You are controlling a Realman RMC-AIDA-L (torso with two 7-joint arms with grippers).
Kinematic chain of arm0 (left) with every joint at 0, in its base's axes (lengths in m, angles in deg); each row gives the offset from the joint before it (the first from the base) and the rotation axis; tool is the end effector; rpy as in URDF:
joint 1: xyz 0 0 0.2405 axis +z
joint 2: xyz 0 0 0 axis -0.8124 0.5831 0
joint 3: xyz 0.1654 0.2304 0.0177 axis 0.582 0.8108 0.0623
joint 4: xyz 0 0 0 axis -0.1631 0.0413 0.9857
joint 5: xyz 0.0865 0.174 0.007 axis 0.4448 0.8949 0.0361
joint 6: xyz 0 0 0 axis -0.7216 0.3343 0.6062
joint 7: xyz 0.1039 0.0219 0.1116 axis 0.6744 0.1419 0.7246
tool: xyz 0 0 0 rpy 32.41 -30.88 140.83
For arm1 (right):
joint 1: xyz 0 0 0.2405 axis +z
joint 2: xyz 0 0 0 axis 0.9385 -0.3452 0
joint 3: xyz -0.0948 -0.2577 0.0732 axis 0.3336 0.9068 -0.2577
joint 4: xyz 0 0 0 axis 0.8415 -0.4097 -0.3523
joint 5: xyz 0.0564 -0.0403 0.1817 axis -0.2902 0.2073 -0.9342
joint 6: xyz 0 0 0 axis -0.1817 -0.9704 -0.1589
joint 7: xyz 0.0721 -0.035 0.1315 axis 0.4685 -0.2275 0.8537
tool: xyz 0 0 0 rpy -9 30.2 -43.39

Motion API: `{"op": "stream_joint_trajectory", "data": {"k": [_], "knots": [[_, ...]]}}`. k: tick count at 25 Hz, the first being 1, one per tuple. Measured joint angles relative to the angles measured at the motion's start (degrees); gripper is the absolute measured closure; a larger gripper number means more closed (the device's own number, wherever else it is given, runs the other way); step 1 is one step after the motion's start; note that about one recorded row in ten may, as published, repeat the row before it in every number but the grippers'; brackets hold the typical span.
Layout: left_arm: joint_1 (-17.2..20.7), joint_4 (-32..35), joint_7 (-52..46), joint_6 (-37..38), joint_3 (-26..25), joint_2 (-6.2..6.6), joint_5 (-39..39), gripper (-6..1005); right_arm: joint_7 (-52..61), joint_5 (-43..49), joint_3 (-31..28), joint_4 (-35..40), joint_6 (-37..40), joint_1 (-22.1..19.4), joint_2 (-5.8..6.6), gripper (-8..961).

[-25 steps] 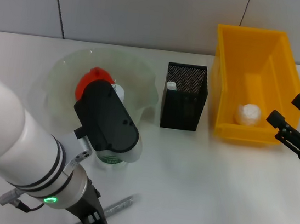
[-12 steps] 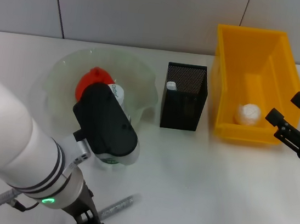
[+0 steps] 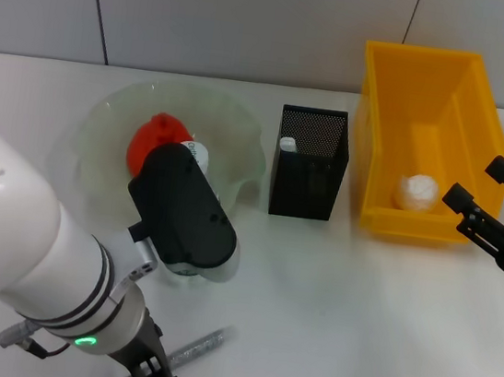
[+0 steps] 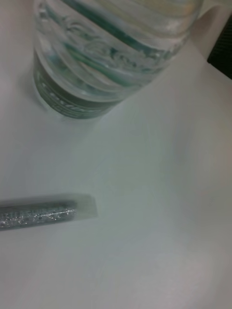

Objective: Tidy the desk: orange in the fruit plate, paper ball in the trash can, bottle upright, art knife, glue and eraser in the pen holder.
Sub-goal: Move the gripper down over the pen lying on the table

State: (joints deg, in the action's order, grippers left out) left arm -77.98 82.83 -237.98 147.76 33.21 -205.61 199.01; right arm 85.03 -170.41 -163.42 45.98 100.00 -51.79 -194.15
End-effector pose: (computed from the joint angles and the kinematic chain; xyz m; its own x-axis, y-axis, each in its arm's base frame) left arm -0.2001 0.2724 -0.0889 0.7719 0.4794 -0.4176 0.3109 -0.8576 -0.4097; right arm 0.3155 0.2948 0.0074 0.6047 -0.0208 -0.7962 -0.5943 -0.6773 -0.4337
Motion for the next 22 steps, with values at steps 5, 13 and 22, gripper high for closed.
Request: {"op": "stream_joint_trajectory", "data": {"k": [5,13,22], "knots": [[-0.2,-0.2,-0.8,-0.4,0.2,0.0,0.1,383,0.0,0.0,-0.4,0.0,0.0,0.0,0.0,143],[-1.5,-2.6,-1.4,-0.6,1.7,0.0,0.0,421,0.0,0.0,-0.6,0.2,0.0,0.0,0.0,142],[-1.9,-3.0,-1.8,-0.7,1.8,0.0,-0.1,449,-0.5,0.0,-0.8,0.6,0.0,0.0,0.0,143]]}}
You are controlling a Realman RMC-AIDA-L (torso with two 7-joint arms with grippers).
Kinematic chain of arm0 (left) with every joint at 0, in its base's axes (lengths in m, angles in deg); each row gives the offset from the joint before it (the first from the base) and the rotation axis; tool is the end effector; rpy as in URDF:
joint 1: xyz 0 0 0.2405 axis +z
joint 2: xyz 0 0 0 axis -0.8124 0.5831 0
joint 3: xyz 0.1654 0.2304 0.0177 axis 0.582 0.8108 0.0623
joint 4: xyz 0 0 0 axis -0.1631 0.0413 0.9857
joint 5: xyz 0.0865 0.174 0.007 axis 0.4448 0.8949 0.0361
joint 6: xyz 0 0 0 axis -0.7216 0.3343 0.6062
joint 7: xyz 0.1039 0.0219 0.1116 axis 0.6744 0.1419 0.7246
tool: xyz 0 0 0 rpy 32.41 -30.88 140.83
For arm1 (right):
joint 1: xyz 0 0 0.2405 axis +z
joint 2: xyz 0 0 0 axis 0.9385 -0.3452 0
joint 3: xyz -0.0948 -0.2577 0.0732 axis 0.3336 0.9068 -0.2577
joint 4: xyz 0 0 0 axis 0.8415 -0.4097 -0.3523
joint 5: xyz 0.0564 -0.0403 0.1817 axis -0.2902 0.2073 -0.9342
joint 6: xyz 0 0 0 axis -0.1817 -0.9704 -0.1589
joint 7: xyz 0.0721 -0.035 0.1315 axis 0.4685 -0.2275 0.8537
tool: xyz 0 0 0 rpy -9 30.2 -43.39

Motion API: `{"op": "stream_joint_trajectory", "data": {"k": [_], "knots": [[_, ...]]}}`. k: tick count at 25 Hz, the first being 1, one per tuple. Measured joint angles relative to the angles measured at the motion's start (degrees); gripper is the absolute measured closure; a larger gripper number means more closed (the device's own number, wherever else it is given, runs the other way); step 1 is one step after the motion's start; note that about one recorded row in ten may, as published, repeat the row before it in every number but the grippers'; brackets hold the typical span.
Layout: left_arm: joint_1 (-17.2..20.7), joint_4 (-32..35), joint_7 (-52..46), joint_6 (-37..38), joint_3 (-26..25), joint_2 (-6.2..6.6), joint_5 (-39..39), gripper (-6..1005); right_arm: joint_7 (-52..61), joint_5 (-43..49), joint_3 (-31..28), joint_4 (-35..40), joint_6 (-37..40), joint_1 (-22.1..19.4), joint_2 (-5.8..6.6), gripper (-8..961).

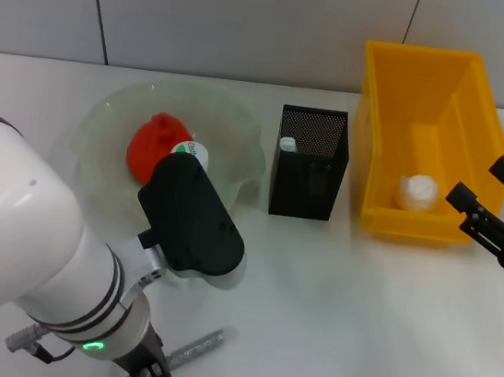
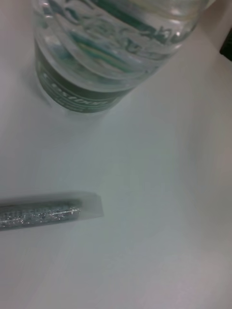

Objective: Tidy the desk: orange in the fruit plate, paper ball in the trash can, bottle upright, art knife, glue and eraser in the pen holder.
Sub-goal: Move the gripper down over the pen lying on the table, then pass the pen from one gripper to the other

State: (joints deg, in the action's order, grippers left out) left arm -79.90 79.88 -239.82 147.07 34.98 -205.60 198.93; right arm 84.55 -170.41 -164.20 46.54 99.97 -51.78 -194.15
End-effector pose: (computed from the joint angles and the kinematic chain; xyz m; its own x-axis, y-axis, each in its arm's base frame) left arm -0.2020 0.2739 -0.0966 0.7549 0.4834 -0.4432 0.3109 -0.8588 -0.4072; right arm 0.3171 0.2945 0.0079 0.6015 -0.0175 -0.7987 -0.6018 -0.6675 -0.4386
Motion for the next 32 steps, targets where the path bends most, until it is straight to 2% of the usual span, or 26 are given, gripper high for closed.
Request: {"op": "stream_joint_trajectory", "data": {"k": [3,10,17,22,32], "knots": [[0.0,0.0,0.0,0.0,0.1,0.0,0.0,458,0.0,0.0,0.0,0.0,0.0,0.0,0.0,143],[0.0,0.0,-0.1,0.0,0.1,0.0,0.0,588,0.0,0.0,0.0,0.0,0.0,0.0,0.0,142],[-0.5,0.0,-0.1,0.0,0.2,0.0,0.0,627,0.0,-0.1,-0.6,0.0,0.0,-0.2,-0.05,142],[-0.9,-0.5,-0.1,0.0,0.5,0.0,0.0,729,0.0,-0.1,-0.7,0.0,0.1,-0.4,-0.09,143],[-1.1,-0.9,-0.2,0.4,0.6,0.0,-0.1,813,0.0,-0.6,-0.7,0.1,0.4,-0.5,-0.1,143]]}}
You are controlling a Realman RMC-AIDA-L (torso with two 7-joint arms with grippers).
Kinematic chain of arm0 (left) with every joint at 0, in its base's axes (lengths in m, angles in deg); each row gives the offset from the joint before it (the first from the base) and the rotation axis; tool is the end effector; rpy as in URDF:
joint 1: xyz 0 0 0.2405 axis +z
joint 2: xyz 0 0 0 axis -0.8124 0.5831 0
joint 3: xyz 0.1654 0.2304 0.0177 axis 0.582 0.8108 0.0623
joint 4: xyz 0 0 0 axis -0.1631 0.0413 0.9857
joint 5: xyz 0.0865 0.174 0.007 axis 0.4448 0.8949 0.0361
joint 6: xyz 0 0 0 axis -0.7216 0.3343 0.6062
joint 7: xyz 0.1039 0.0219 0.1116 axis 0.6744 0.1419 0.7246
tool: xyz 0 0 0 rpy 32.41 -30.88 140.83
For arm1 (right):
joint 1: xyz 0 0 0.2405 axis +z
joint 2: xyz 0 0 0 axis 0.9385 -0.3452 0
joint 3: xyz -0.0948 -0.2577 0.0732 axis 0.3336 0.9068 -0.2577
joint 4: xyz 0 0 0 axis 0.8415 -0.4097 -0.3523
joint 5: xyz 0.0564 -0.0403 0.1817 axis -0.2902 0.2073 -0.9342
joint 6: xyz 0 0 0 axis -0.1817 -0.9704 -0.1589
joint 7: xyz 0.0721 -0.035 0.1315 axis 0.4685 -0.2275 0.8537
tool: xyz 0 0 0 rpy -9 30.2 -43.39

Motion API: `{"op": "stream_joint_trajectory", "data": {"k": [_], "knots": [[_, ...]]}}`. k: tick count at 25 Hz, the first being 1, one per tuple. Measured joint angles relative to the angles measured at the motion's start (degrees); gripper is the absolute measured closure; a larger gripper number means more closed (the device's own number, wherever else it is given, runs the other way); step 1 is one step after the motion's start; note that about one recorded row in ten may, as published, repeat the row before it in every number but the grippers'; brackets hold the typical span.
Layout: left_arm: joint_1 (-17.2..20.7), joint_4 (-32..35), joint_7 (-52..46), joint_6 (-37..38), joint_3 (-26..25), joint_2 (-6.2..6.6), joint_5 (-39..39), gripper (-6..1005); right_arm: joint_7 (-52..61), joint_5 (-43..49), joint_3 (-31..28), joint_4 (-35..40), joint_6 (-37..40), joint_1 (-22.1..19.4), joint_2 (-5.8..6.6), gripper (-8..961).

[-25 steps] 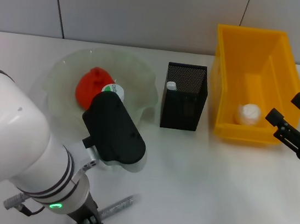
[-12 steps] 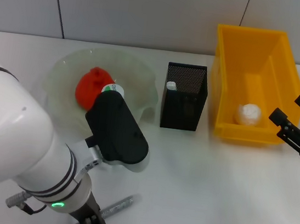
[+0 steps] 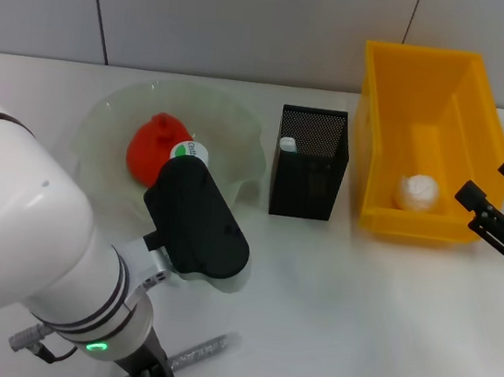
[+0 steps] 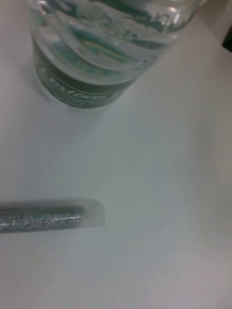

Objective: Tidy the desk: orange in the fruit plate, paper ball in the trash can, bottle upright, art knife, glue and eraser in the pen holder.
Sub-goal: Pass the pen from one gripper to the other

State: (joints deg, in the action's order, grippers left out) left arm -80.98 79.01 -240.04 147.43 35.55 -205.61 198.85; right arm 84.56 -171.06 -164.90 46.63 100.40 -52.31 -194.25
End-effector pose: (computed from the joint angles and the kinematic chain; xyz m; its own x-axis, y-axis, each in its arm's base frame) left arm -0.2010 0.2749 -0.0985 0.7503 0.4740 -0.4608 0.3004 -0.8654 -0.4010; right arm 0.3194 0.2919 0.0106 0.5891 -0.0100 -0.8080 -0.6158 -0.6530 -0.4409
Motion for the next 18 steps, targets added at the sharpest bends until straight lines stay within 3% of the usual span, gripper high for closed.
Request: {"op": "stream_joint_trajectory", "data": {"k": [18], "knots": [[0.1,2.4,0.1,-0.5,0.2,0.0,-1.3,849,-0.1,0.0,0.0,0.8,0.0,0.0,0.0,143]]}}
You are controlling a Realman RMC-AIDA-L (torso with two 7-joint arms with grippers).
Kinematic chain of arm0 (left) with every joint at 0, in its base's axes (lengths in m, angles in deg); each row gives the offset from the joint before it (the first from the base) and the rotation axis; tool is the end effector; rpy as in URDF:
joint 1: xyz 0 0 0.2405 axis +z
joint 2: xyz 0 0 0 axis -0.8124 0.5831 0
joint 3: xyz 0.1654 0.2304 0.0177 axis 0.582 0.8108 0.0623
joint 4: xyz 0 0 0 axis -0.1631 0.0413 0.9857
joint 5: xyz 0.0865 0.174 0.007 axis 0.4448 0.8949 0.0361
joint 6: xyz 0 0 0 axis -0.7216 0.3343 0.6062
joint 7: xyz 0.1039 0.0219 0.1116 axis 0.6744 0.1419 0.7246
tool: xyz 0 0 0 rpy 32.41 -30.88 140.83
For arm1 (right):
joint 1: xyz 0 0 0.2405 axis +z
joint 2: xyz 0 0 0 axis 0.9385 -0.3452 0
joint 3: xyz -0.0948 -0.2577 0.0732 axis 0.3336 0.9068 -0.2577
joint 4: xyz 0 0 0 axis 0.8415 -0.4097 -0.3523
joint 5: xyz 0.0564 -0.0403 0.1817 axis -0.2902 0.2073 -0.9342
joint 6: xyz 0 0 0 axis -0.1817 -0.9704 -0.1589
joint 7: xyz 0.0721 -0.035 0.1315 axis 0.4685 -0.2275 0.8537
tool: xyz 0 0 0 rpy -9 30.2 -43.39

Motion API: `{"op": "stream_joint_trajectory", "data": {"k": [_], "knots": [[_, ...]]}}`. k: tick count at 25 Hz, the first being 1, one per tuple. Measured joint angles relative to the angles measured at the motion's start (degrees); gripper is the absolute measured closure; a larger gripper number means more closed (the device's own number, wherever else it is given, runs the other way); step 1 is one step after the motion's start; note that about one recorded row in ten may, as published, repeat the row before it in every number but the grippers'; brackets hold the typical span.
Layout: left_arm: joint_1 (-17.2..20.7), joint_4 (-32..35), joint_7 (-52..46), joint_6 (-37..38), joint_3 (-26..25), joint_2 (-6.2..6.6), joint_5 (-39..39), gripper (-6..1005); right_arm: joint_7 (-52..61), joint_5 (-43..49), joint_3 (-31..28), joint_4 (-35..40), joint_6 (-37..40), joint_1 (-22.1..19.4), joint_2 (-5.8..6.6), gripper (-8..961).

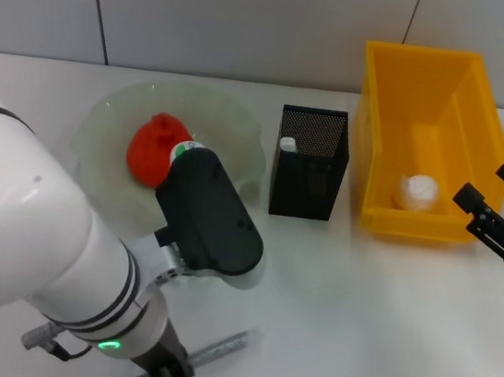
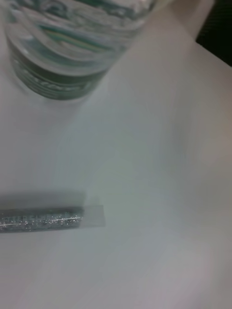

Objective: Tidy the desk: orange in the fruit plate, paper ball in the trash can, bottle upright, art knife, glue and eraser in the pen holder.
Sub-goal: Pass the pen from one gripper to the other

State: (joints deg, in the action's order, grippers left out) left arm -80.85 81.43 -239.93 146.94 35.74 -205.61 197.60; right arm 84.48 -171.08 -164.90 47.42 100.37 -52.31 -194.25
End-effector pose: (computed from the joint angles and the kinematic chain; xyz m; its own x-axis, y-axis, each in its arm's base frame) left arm -0.1887 0.2731 -0.0991 0.7840 0.4494 -0.4283 0.2923 -0.8758 -0.3840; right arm 0.3201 0.2907 0.0083 0.5823 -0.0192 -0.8127 -0.6241 -0.6512 -0.4318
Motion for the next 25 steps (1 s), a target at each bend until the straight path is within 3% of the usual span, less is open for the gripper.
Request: {"op": "stream_joint_trajectory", "data": {"k": [10,18,25], "knots": [[1.9,7.5,0.7,-2.6,-0.8,0.11,-5.3,852,0.0,0.0,-2.9,-0.1,0.1,-0.8,0.09,143],[4.1,10.2,3.1,-11.7,-2.9,0.29,-9.6,853,-0.5,0.1,-3.0,-0.5,0.2,-2.0,0.18,142],[9.7,10.1,11.0,-21.2,-6.6,0.43,-16.7,853,-0.6,0.1,-3.7,-0.6,0.2,-2.9,0.19,142]]}}
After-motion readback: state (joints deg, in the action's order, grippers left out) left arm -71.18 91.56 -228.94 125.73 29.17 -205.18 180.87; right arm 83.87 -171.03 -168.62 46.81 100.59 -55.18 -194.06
